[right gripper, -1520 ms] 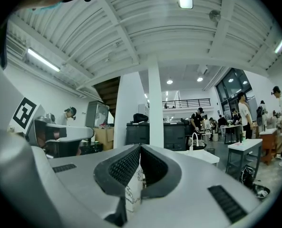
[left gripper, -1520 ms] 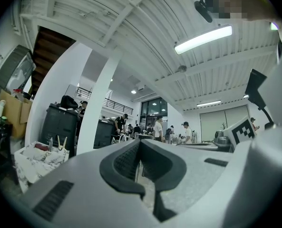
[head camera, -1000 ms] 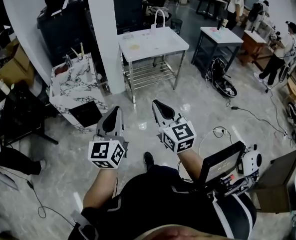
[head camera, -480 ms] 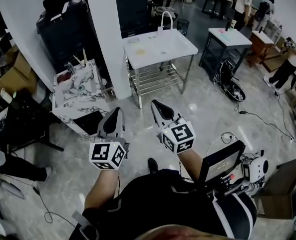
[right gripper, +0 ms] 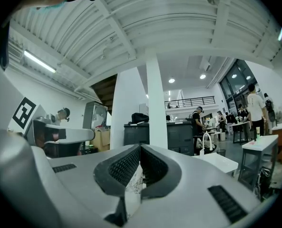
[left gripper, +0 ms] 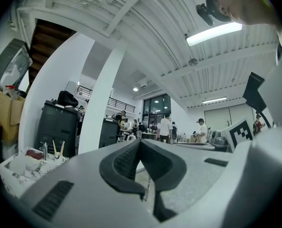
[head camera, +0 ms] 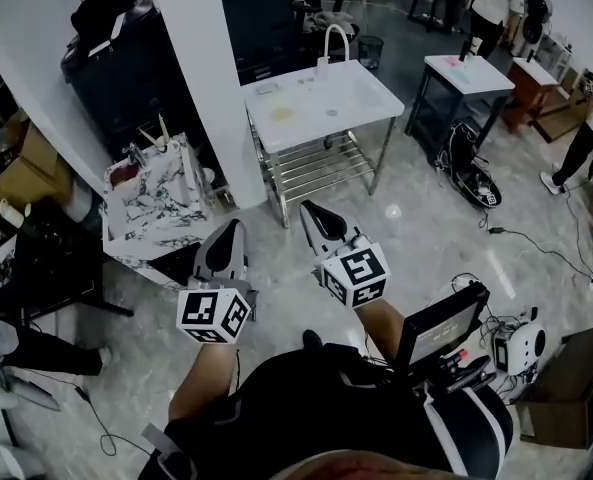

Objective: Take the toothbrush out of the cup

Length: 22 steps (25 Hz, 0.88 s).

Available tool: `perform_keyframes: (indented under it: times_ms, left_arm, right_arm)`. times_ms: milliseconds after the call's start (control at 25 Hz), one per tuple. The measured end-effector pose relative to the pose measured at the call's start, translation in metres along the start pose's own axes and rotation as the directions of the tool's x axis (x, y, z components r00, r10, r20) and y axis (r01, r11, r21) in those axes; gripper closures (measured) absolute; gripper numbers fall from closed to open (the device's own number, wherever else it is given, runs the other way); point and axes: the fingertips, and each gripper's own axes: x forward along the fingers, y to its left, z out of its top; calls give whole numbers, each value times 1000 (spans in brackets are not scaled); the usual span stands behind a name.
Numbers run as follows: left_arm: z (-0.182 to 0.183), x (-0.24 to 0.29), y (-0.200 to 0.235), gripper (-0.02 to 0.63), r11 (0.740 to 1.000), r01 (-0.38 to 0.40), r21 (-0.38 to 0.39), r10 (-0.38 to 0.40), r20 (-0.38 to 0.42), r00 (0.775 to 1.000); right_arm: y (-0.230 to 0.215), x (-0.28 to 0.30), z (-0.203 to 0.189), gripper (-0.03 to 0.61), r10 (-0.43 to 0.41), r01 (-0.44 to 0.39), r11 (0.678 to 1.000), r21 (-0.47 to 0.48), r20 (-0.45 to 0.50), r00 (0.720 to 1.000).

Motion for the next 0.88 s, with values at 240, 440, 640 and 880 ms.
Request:
perform_keyframes:
  times_ms: [240,440,640,880]
  left_arm:
    - [-2,45,12,612,1000,3,-1,-3,-4,1000]
    - [-4,80,22,612,1000,-2,5,2,-10,1000]
    - [-9,102,33,612,1000,-18,5,18,-14,1000]
    - [-12,115,53,612,999,-34,8,35,-23,999]
  right_arm:
    - [-31,27,1,555,6,-6,1000,-11,10,1000]
    - [-59,48,-1,555,7,-7,1000,-5,11,1000]
    - [-77,64,-8,555,18,-18,1000,-12,6,1000]
    - [-80,87,-14,555,40,-40,999,-4,-2,999]
